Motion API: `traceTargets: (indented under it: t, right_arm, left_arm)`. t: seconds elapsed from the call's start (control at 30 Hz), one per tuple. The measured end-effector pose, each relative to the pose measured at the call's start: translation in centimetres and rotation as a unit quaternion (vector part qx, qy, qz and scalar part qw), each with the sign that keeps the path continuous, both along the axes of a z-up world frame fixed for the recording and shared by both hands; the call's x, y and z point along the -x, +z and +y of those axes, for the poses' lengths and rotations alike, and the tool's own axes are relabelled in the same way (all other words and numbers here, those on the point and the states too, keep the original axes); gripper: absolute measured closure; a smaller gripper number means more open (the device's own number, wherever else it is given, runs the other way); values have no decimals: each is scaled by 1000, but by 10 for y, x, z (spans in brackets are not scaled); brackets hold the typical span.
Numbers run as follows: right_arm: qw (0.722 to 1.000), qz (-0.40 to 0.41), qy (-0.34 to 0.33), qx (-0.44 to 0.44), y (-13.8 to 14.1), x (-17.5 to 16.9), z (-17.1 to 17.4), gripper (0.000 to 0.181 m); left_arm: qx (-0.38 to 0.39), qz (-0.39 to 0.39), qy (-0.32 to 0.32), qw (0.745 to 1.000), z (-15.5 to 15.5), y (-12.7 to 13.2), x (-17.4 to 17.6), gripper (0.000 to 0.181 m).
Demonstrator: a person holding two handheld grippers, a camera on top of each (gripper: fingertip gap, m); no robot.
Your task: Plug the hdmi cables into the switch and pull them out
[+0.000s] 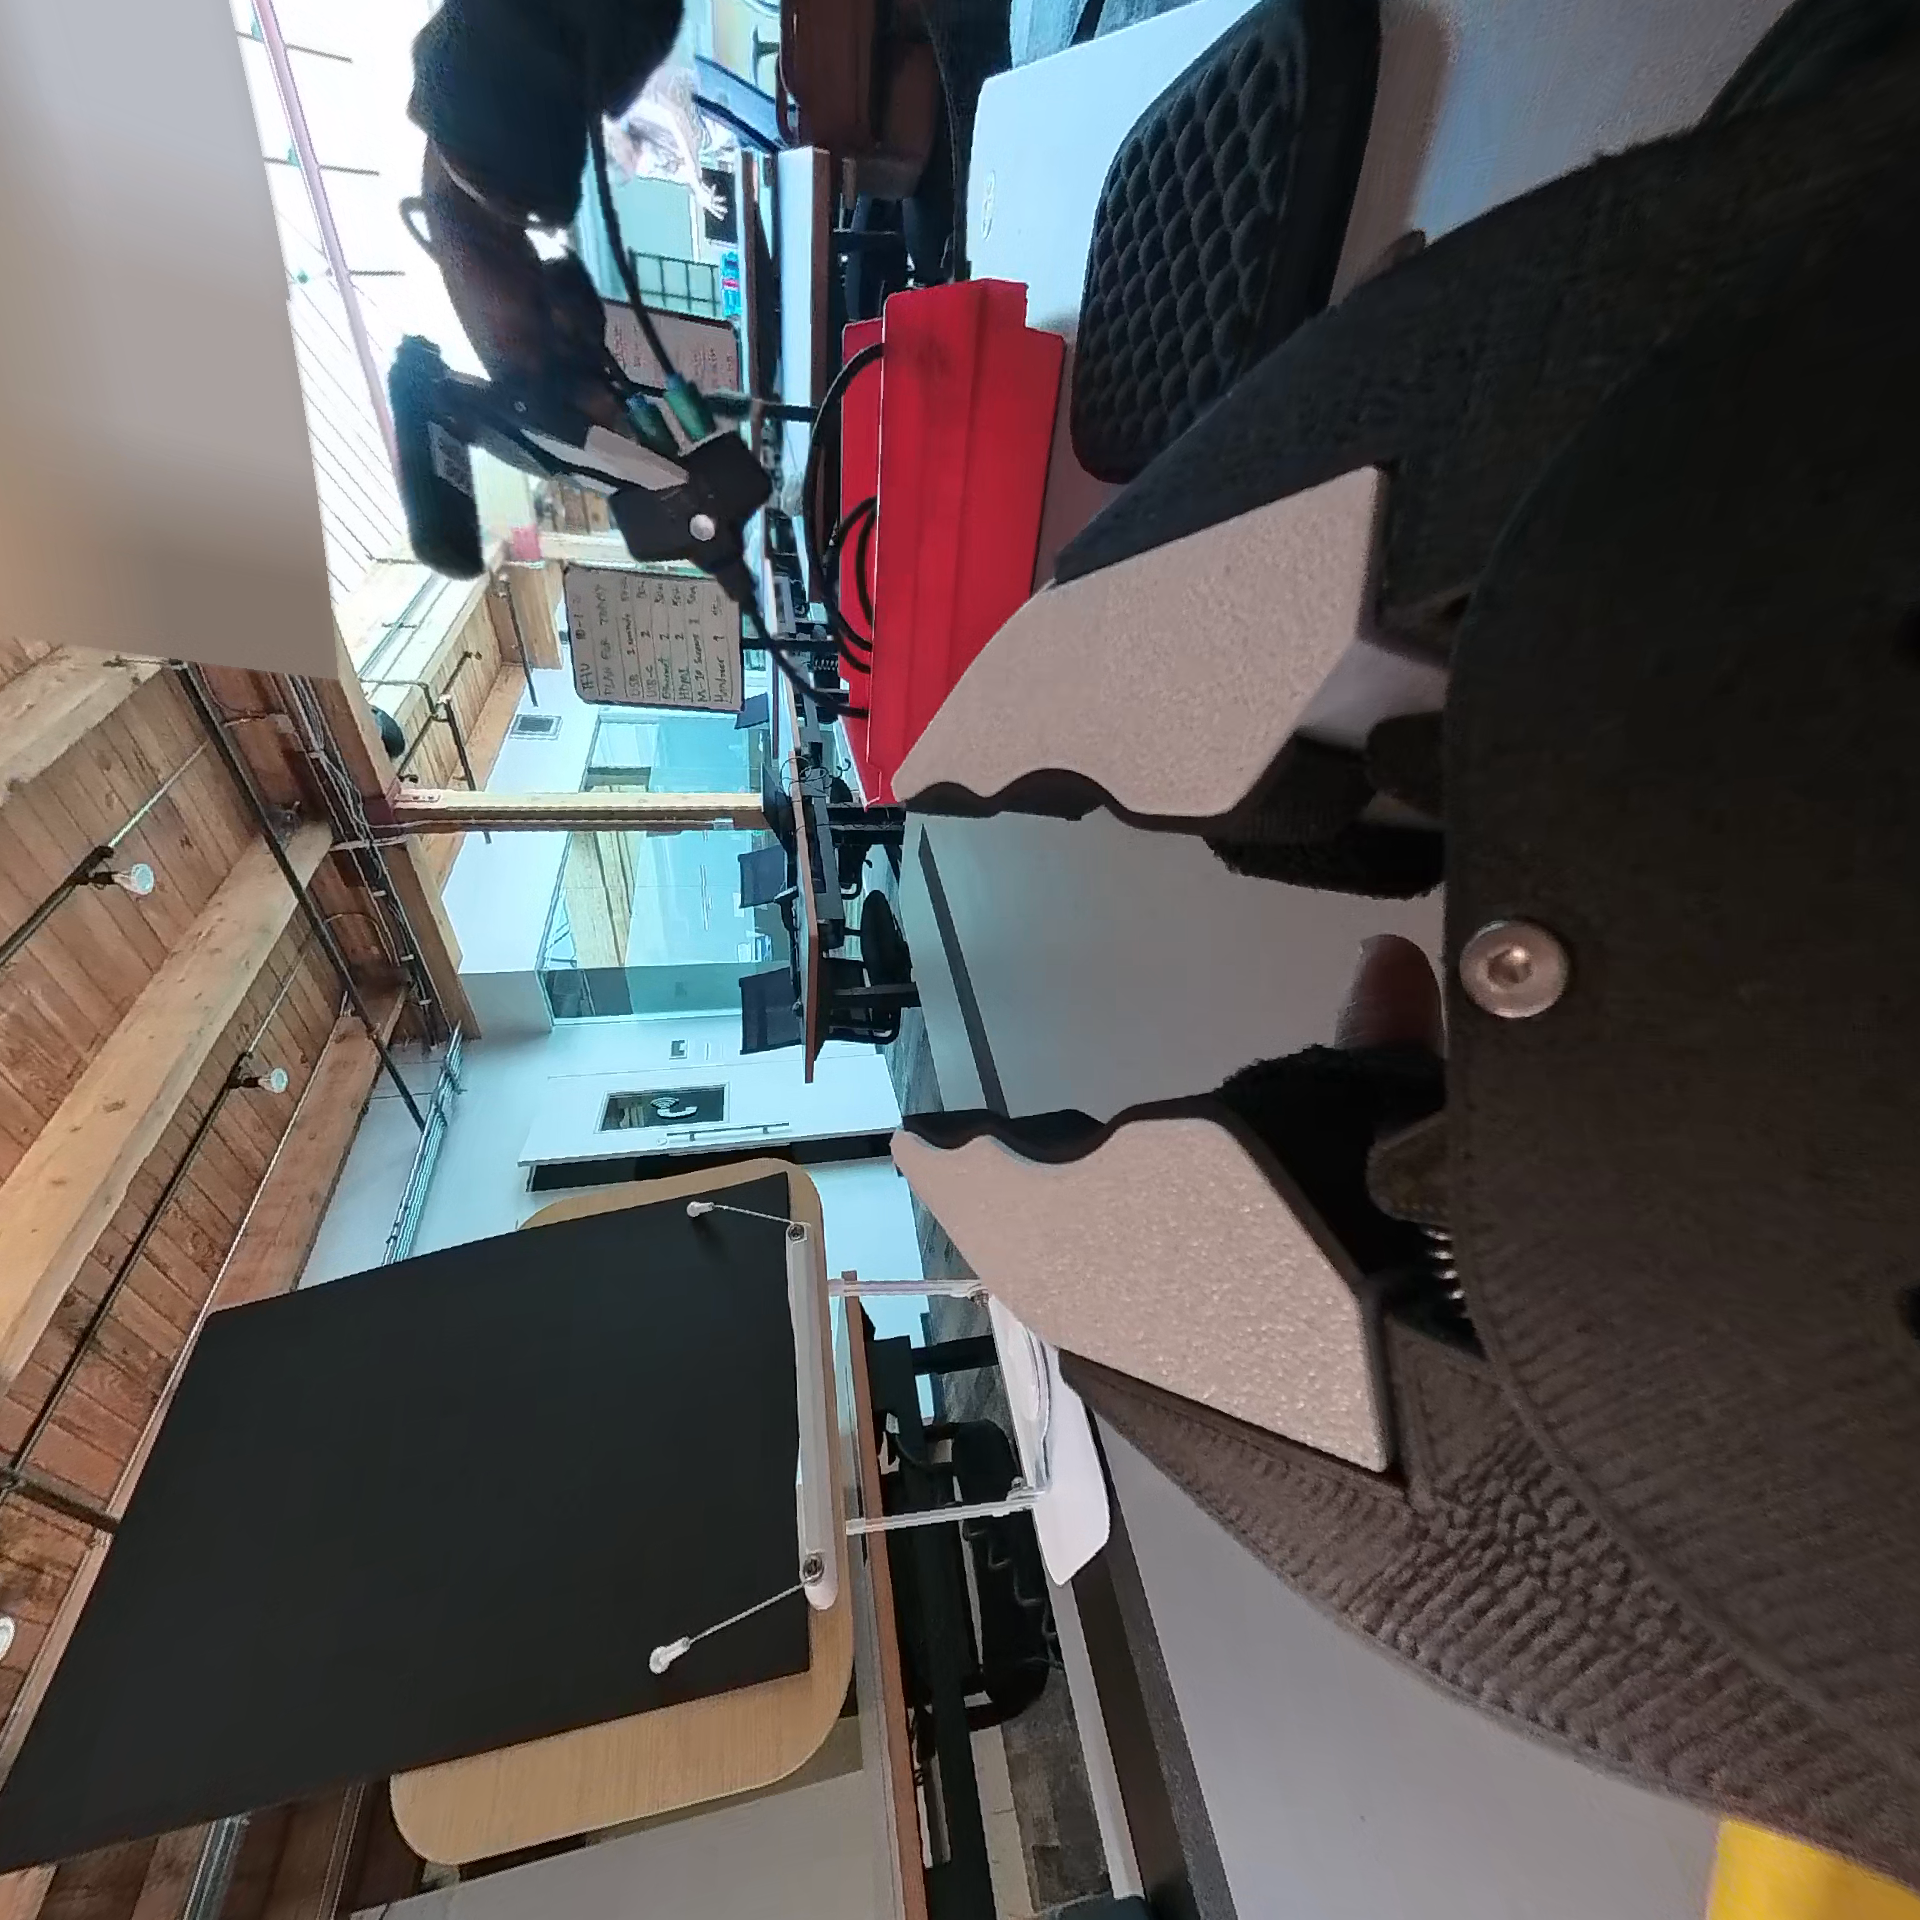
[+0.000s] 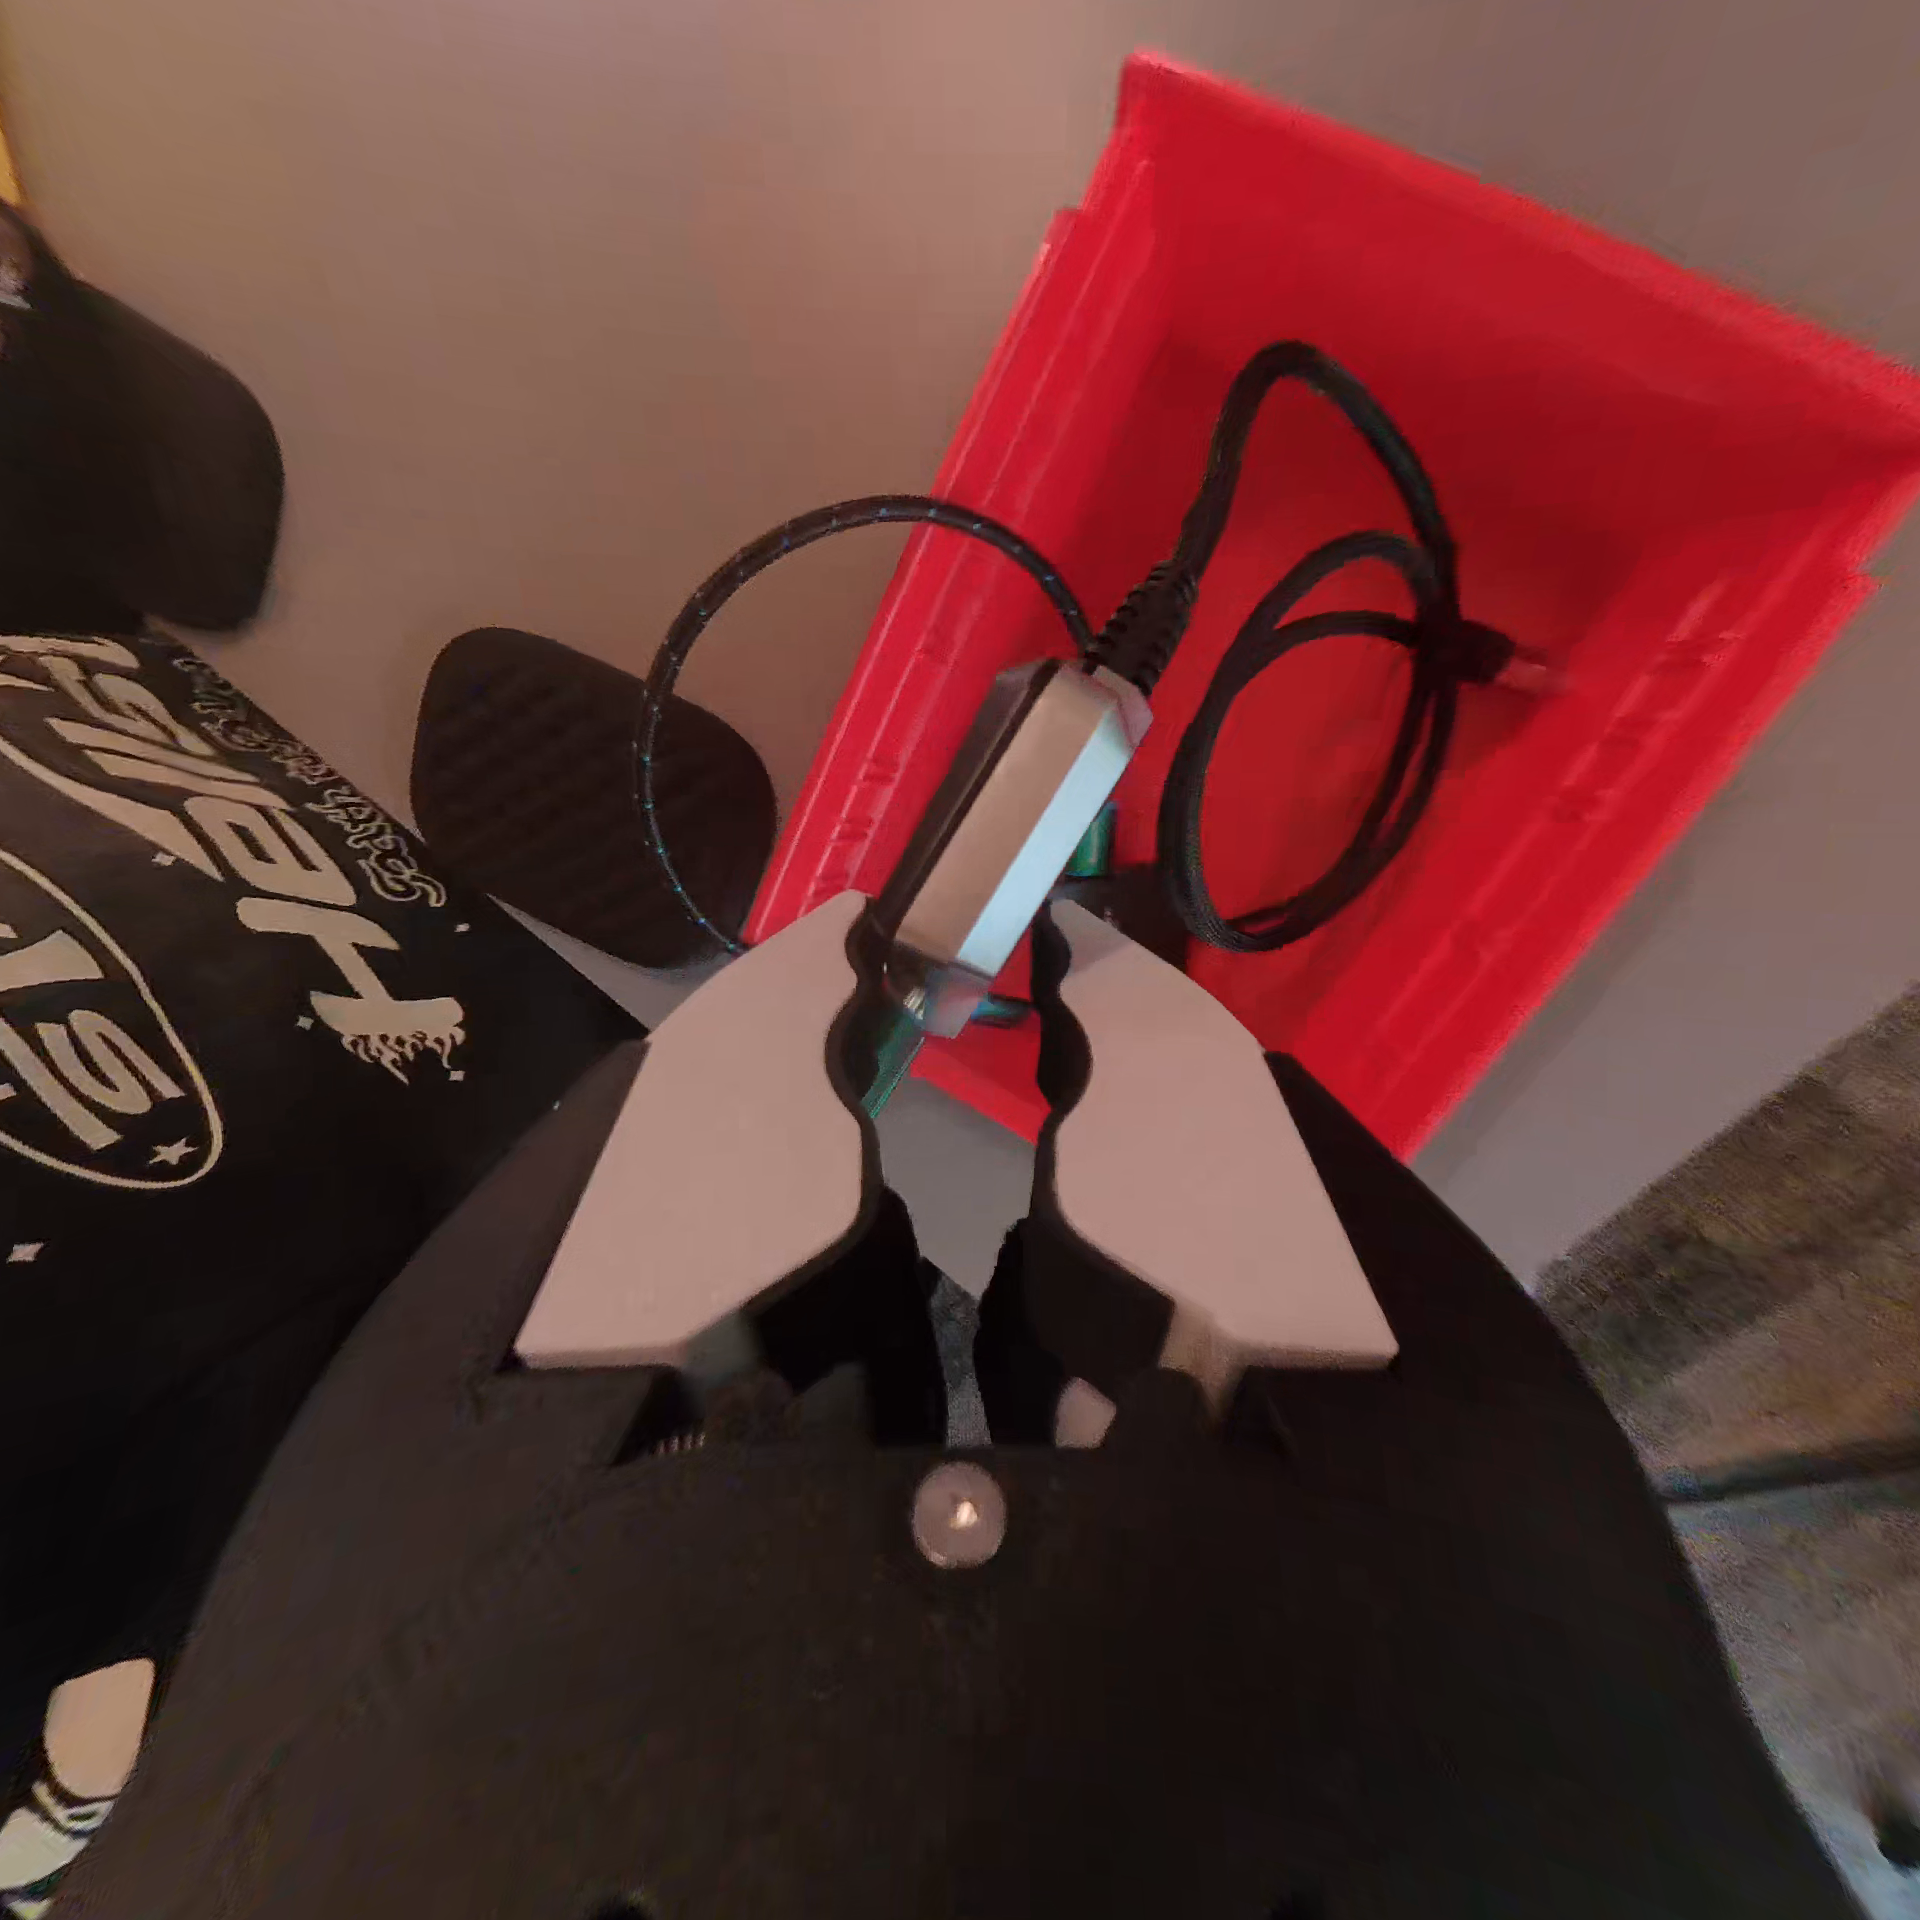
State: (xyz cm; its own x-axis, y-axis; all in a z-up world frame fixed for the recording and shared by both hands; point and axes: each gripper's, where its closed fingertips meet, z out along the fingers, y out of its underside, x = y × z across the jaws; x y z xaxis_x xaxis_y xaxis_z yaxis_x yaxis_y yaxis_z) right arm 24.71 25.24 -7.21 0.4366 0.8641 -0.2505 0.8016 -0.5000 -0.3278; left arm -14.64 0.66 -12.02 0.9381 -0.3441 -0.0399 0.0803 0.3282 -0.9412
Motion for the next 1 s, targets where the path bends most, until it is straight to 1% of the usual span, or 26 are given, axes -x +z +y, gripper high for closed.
traceTargets:
  t: [0.13, 0.3, 0.43, 0.5, 0.57, 0.63, 0.7, 0.73, 0.8, 0.87, 0.9, 0.93, 0.97, 1.0]
  right_arm:
    - [998, -31, -5, -57, 34, -5, 11, 154]
    - [985, 6, 19, -171, 82, 9, 30, 154]
    - [964, 46, 47, -259, 108, 25, 43, 155]
    - [945, 57, 61, -316, 121, 29, 51, 155]
    - [923, 78, 71, -370, 142, 32, 55, 155]
    - [900, 109, 69, -417, 166, 35, 56, 155]
    - [872, 138, 67, -466, 184, 35, 52, 155]
    - [851, 147, 68, -499, 189, 34, 50, 155]
    - [796, 171, 74, -575, 190, 29, 42, 155]
    - [735, 217, 74, -638, 180, 23, 29, 156]
    - [706, 243, 71, -662, 169, 19, 21, 156]
    - [683, 262, 68, -679, 153, 15, 14, 156]
    - [669, 277, 66, -687, 133, 12, 7, 156]
    - [665, 287, 61, -686, 111, 10, 0, 157]
  left_arm:
    - [0, -1, -1, 1000, 0, 0, 0, 128]
    - [2, -4, -2, 1000, 0, 0, 1, 128]
    - [2, -5, -2, 1000, 0, -1, 1, 128]
    - [2, -6, -1, 1000, 0, 0, 1, 128]
    - [4, -7, 0, 1000, 1, -1, 2, 128]
    - [5, -7, 0, 1000, 1, -1, 2, 128]
    - [6, -7, 0, 1000, 1, -1, 2, 128]
    - [5, -7, 1, 1000, 1, -1, 2, 128]
    - [4, -9, 0, 1000, 1, -1, 2, 128]
    - [4, -10, 0, 1000, 1, -1, 3, 128]
    - [5, -10, 0, 1000, 1, -1, 3, 128]
    - [6, -10, 0, 1000, 2, -1, 3, 128]
    - [7, -10, 0, 1000, 2, -2, 3, 128]
    - [8, -10, 0, 1000, 3, -2, 3, 128]
